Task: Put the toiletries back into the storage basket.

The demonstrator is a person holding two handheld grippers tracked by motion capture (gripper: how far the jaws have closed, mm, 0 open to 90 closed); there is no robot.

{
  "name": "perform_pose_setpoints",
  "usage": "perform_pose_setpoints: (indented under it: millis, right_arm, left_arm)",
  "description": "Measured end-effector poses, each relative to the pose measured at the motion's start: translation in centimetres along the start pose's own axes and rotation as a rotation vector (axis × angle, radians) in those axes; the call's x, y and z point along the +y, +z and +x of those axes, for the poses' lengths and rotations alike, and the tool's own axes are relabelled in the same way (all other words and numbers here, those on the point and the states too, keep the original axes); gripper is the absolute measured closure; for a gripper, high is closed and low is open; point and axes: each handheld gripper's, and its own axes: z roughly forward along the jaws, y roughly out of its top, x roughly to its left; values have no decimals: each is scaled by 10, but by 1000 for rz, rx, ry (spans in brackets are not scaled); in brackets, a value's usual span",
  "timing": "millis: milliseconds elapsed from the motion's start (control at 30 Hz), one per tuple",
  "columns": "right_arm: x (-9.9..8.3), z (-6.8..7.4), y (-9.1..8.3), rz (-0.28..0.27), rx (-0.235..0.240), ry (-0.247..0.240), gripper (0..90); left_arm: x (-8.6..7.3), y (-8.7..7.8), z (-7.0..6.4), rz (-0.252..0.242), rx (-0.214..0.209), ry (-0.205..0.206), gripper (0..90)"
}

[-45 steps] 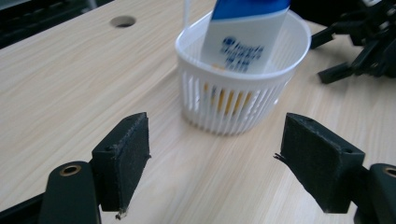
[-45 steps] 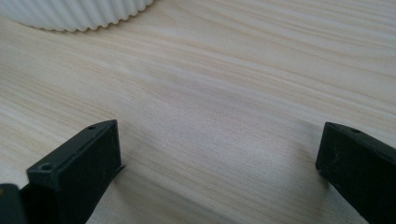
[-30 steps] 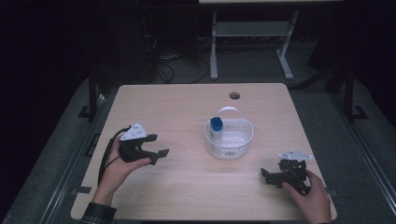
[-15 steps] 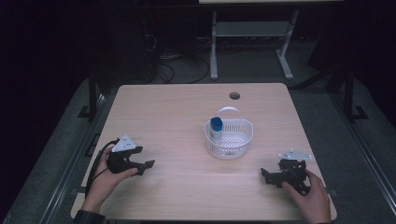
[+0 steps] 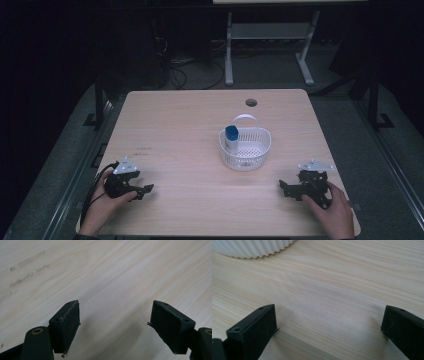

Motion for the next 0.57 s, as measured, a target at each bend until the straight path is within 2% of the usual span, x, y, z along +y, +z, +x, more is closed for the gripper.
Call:
perform_pose_setpoints:
  millis: [200, 367, 567]
  right_arm:
    - [0, 0, 0, 0, 0, 0, 0]
    - [0, 0, 0, 0, 0, 0, 0]
    - [0, 0, 0, 0, 0, 0, 0]
  left_arm:
    - [-12, -1, 4, 21, 15, -16, 232]
    - [-18, -3, 5, -5, 26, -6, 227]
    - [-24, -2, 4, -49, 18, 5, 176]
